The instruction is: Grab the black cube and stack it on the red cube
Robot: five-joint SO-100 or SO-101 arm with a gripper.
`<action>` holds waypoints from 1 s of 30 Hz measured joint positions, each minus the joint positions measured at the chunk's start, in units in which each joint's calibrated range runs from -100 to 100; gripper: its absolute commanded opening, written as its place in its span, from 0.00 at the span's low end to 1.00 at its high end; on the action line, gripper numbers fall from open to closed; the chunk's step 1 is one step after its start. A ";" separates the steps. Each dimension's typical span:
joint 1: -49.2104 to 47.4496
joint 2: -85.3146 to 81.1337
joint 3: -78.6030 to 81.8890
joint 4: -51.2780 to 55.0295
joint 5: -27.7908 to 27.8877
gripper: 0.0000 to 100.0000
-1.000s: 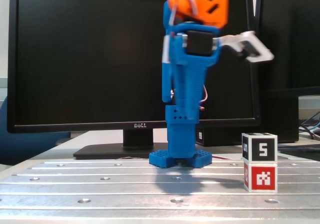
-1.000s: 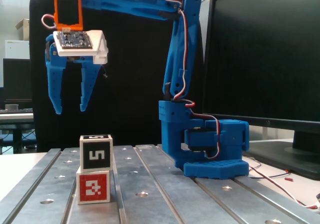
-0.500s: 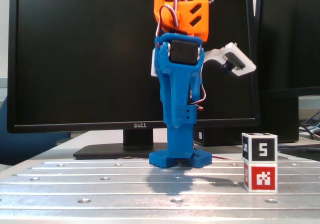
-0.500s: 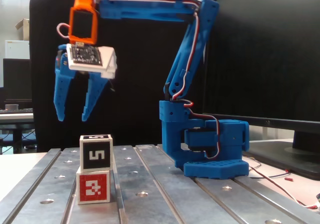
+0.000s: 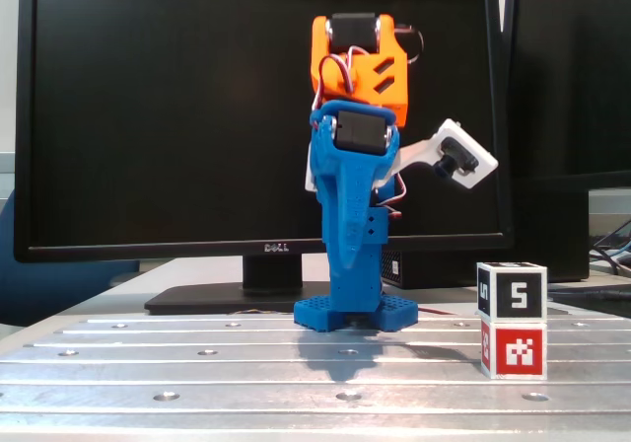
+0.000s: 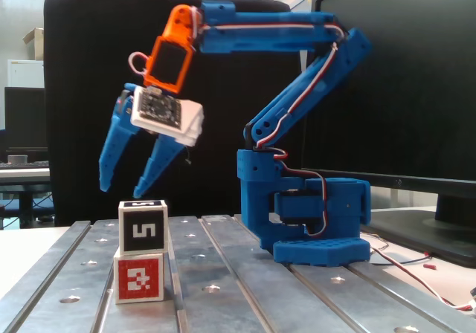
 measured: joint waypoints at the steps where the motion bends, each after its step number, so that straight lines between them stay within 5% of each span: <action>1: 0.00 -1.52 1.45 -0.69 0.00 0.13; 7: 0.37 -11.84 10.24 -3.95 0.00 0.00; 30: 0.30 -43.64 34.51 -7.65 -4.99 0.01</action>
